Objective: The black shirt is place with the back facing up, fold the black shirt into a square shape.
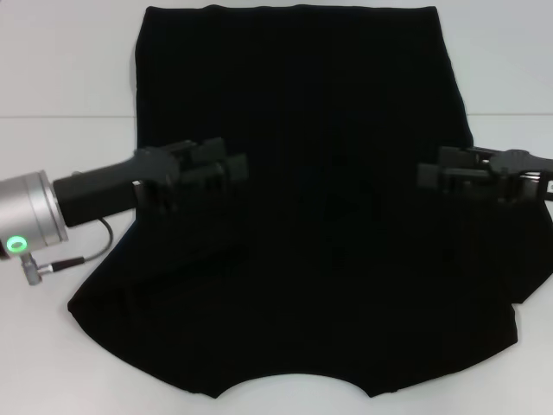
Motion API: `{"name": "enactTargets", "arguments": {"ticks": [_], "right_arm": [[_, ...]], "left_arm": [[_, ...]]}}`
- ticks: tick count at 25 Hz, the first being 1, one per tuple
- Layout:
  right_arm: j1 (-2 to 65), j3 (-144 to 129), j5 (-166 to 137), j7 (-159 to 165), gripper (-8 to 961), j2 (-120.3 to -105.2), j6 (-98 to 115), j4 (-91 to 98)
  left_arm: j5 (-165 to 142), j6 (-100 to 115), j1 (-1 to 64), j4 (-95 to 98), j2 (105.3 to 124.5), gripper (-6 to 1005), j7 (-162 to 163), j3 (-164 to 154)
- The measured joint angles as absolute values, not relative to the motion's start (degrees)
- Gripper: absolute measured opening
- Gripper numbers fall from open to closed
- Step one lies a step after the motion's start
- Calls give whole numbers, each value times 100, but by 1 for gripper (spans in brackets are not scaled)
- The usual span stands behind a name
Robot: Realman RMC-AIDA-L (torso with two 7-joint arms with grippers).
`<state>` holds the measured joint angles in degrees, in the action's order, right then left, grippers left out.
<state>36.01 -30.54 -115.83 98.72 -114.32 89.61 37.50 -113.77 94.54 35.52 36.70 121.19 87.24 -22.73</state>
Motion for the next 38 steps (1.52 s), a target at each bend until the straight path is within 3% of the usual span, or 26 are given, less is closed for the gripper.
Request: {"name": "enactTargets", "arguments": {"ticks": [9, 16, 25, 38], "right_arm": [[3533, -3112, -12670, 12403, 910, -10767, 8898, 3760], [3272, -3080, -13424, 13481, 909, -10503, 8911, 3735], [2963, -3090, -13477, 13791, 909, -10421, 8511, 3701], [3385, -3130, -13825, 13820, 908, -10550, 7671, 3128]], "left_arm": [[-11398, 9552, 3540, 3613, 12202, 750, 7802, -3015], [-11558, 9530, 3464, 3611, 12279, 952, 7194, -3242], [-11572, 9296, 3459, 3604, 12303, 952, 7111, -3505], [-11577, 8995, 3515, 3596, 12322, 951, 7144, -3749]]}}
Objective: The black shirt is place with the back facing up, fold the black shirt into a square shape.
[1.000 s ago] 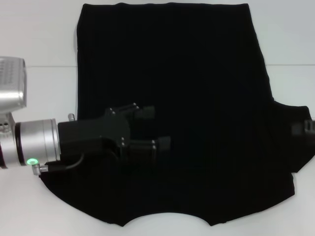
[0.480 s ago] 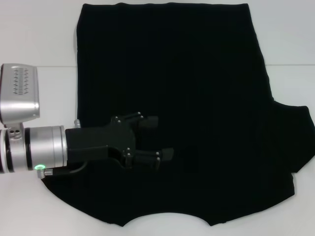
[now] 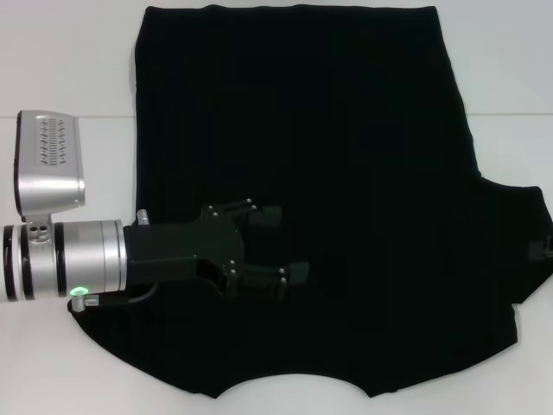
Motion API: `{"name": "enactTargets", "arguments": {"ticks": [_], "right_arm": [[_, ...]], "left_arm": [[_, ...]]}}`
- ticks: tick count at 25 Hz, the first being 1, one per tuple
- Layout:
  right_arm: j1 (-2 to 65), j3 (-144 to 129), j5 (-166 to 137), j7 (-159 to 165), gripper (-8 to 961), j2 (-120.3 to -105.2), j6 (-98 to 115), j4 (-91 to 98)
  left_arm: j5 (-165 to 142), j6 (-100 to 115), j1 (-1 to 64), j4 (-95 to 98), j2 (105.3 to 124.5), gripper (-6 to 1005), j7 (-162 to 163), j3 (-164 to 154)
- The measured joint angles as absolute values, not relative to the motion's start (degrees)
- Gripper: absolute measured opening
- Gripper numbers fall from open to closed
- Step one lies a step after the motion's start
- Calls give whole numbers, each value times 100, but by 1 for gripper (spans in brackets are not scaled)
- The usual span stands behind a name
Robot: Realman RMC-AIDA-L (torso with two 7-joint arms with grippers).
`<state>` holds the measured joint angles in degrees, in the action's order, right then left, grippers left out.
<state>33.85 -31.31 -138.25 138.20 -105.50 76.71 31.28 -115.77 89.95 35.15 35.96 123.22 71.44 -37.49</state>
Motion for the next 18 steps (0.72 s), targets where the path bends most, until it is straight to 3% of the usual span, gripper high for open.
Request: {"name": "enactTargets", "arguments": {"ticks": [18], "right_arm": [[3553, -3169, -14051, 14098, 895, -10641, 7192, 2972]], "left_arm": [[-11577, 8837, 3520, 3594, 12322, 951, 7154, -3753]]}}
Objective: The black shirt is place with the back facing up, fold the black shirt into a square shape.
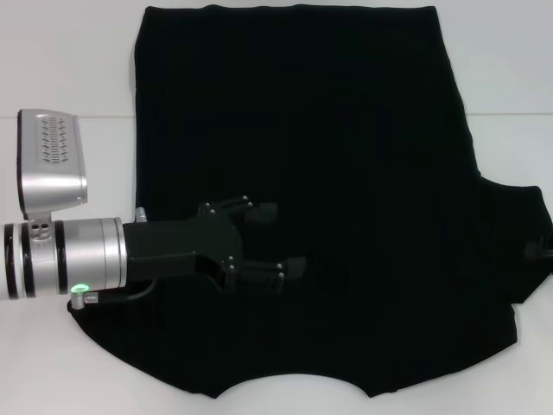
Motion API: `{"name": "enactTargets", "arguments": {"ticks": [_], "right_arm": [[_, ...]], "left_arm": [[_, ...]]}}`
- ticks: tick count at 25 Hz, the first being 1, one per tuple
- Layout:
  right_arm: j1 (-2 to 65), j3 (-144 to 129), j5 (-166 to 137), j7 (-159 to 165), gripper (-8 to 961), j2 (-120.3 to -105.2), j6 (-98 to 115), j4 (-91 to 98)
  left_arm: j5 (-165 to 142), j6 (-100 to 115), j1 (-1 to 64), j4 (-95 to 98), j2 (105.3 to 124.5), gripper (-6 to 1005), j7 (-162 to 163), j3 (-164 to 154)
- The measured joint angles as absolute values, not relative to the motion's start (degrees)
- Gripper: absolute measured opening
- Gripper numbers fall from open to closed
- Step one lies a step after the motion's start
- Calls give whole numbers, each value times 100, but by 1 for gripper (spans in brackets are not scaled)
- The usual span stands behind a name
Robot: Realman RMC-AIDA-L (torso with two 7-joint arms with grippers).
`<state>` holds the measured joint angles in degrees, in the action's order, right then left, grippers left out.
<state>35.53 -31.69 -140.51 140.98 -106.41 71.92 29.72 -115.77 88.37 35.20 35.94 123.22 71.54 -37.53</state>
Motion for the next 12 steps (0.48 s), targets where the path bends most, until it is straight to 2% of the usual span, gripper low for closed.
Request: {"name": "enactTargets", "arguments": {"ticks": [3, 5, 12], "right_arm": [[3603, -3177, -14059, 14159, 890, -10703, 7074, 2968], [3631, -3186, -14083, 14212, 721, -10732, 7018, 2969], [3745, -3322, -14337, 14322, 418, -10797, 6956, 2992]], "left_arm": [[-11577, 8790, 3525, 3594, 12322, 951, 7154, -3753], [-11577, 8767, 3526, 3594, 12322, 951, 7154, -3753], [-11577, 8717, 3524, 3595, 12314, 951, 7159, -3747]]}}
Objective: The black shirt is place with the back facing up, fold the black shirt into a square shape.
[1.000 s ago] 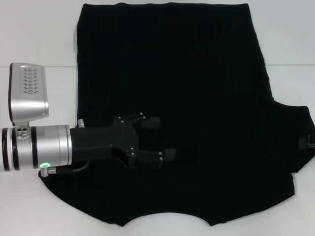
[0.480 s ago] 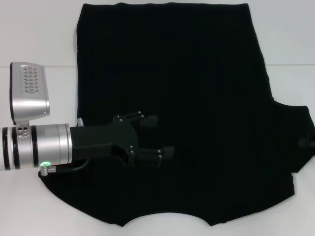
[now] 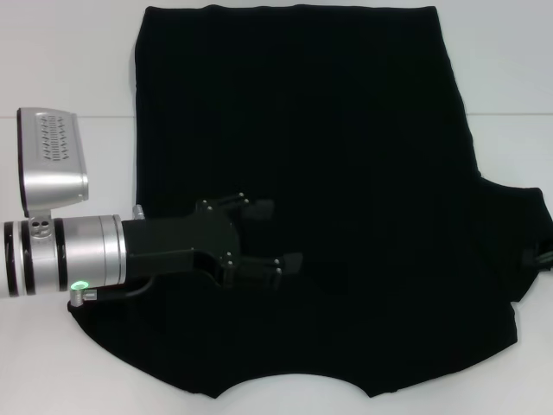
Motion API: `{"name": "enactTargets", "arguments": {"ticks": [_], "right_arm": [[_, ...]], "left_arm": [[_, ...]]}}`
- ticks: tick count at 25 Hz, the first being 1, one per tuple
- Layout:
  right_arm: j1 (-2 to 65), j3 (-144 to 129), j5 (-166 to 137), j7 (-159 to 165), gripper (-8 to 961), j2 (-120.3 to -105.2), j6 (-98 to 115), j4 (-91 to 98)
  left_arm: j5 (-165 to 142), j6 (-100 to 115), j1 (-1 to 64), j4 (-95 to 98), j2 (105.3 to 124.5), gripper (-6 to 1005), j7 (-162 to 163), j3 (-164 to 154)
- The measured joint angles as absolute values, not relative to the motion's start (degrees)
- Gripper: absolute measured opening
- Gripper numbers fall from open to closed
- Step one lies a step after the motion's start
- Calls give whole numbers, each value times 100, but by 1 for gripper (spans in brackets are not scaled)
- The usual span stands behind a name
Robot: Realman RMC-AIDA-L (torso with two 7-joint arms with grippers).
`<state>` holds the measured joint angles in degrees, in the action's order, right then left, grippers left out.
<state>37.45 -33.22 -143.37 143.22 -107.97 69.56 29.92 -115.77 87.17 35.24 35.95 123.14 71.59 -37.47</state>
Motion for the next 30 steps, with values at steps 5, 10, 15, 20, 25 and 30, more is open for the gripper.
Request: {"name": "enactTargets", "arguments": {"ticks": [5, 10, 15, 20, 25, 30], "right_arm": [[3797, -3339, -14556, 14417, 192, -10824, 6927, 3032], [3803, -3340, -14580, 14425, 30, -10828, 6825, 3032], [3746, -3273, -14542, 14366, 22, -10831, 6592, 3155], [3706, -3221, -14415, 14109, 13, -10834, 6390, 3325], [3701, -3062, -14239, 13798, 10, -10796, 6332, 3401], [3747, -2938, -14219, 13580, 9, -10777, 6315, 3437]], "left_arm": [[-11577, 8717, 3524, 3595, 12304, 951, 7162, -3726], [-11576, 8701, 3521, 3594, 12305, 950, 7163, -3723], [-11570, 8657, 3509, 3579, 12318, 950, 7168, -3728], [-11521, 8688, 3505, 3551, 12322, 950, 7243, -3710], [-11499, 8712, 3492, 3544, 12363, 950, 7330, -3704], [-11496, 8724, 3498, 3524, 12385, 950, 7422, -3702]]}}
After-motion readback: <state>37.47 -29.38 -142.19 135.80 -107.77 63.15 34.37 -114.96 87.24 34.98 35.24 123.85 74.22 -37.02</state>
